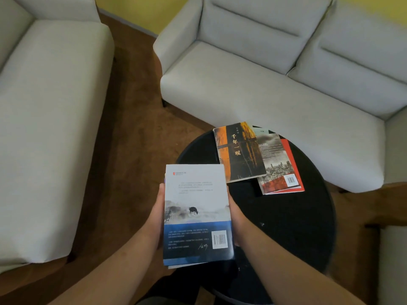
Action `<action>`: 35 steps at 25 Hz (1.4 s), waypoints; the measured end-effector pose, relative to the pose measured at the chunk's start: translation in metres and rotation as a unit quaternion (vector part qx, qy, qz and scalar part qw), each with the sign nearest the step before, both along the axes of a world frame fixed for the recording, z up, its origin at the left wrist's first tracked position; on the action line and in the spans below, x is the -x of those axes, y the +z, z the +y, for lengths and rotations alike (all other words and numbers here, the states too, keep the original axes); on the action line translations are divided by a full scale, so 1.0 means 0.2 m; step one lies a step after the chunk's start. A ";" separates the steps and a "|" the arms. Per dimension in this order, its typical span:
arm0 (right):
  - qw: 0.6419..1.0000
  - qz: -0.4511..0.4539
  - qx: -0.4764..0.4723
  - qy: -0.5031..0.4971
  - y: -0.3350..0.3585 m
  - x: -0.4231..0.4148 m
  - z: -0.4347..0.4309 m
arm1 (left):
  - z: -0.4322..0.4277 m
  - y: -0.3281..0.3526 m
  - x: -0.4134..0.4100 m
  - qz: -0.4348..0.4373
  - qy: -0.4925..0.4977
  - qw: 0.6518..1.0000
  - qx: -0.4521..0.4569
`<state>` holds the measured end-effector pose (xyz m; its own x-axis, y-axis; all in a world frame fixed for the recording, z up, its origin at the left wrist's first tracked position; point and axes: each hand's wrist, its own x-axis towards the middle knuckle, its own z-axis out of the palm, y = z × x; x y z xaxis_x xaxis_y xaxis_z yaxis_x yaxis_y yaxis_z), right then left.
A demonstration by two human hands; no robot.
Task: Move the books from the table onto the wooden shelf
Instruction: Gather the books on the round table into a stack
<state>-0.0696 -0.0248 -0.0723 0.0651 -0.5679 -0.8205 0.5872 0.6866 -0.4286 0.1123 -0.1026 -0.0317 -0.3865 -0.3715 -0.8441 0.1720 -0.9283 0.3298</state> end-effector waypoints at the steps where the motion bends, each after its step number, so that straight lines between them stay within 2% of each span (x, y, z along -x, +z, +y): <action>1: 1.000 -0.003 0.001 -0.020 -0.01 -0.01 0.02 | -0.01 0.00 0.01 -0.032 -0.018 0.999 0.002; 3: 0.999 -0.004 0.005 -0.037 0.00 -0.02 0.06 | 0.00 -0.05 0.00 -0.093 -0.073 0.992 0.033; 5: 0.999 0.005 0.008 -0.033 0.00 0.00 0.08 | -0.01 -0.06 -0.03 -0.080 -0.114 0.988 0.063; 8: 0.998 0.004 0.014 -0.053 0.04 0.05 0.09 | -0.02 -0.05 -0.05 -0.081 -0.112 0.987 0.079; 9: 0.998 0.004 0.006 -0.055 0.07 0.04 0.08 | -0.01 -0.08 -0.10 -0.035 -0.116 0.985 0.124; 10: 0.999 0.014 0.008 -0.044 0.08 0.04 0.09 | 0.01 -0.12 -0.12 -0.022 -0.085 0.990 0.114; 12: 0.998 0.059 0.026 -0.007 0.07 0.02 0.10 | 0.07 -0.07 -0.13 -0.059 -0.123 0.975 0.174; 15: 0.989 0.136 0.054 0.026 0.11 0.00 0.05 | 0.15 0.02 -0.13 -0.028 -0.143 0.980 0.132; 18: 0.980 0.175 0.070 0.065 0.18 0.02 0.05 | 0.16 0.02 -0.14 -0.021 -0.140 0.979 0.145; 22: 0.944 0.250 0.143 0.160 0.29 -0.02 0.30 | 0.29 0.03 -0.23 -0.019 -0.166 0.972 0.165; 25: 0.932 0.242 0.156 0.219 0.30 -0.07 0.45 | 0.38 0.04 -0.28 0.001 -0.164 0.972 0.170; 31: 0.964 0.172 0.120 0.165 0.27 -0.09 0.42 | 0.42 -0.03 -0.23 0.029 -0.106 0.983 0.149; 35: 0.968 0.151 0.116 0.163 0.26 -0.04 0.42 | 0.44 -0.01 -0.23 0.008 -0.122 0.981 0.152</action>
<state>-0.0609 0.0599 -0.0209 0.0496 -0.7284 -0.6833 0.1800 0.6795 -0.7113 0.1574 -0.0140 -0.0343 -0.5065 -0.5001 -0.7024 -0.0355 -0.8019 0.5964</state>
